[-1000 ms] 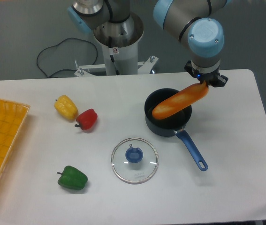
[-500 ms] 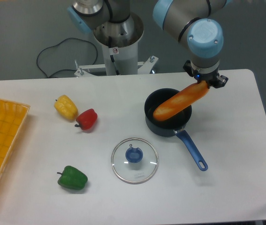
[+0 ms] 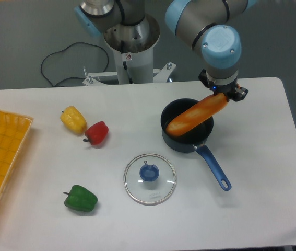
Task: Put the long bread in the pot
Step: 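Tilt and lower one end of the bread into the saucepan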
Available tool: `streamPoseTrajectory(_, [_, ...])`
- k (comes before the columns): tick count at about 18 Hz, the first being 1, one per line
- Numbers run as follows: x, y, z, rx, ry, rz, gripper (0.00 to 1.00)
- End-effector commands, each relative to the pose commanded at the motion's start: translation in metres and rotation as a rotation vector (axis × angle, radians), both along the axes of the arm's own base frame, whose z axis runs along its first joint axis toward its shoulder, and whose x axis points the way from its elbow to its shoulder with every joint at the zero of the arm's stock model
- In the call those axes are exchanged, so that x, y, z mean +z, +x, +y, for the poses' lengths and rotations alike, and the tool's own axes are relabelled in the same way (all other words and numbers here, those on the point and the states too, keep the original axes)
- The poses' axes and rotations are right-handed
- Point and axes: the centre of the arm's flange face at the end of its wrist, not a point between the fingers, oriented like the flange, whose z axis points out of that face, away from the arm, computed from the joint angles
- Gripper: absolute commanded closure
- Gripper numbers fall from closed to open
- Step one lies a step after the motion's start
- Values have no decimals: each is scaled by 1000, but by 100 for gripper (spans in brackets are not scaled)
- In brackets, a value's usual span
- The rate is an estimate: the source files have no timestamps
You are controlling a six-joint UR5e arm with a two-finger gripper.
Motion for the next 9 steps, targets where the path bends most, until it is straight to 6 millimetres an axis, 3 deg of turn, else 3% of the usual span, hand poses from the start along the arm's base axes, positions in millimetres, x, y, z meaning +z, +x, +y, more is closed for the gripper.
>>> streamPoseTrajectory(9, [2, -3, -3, -8, -16, 19, 55])
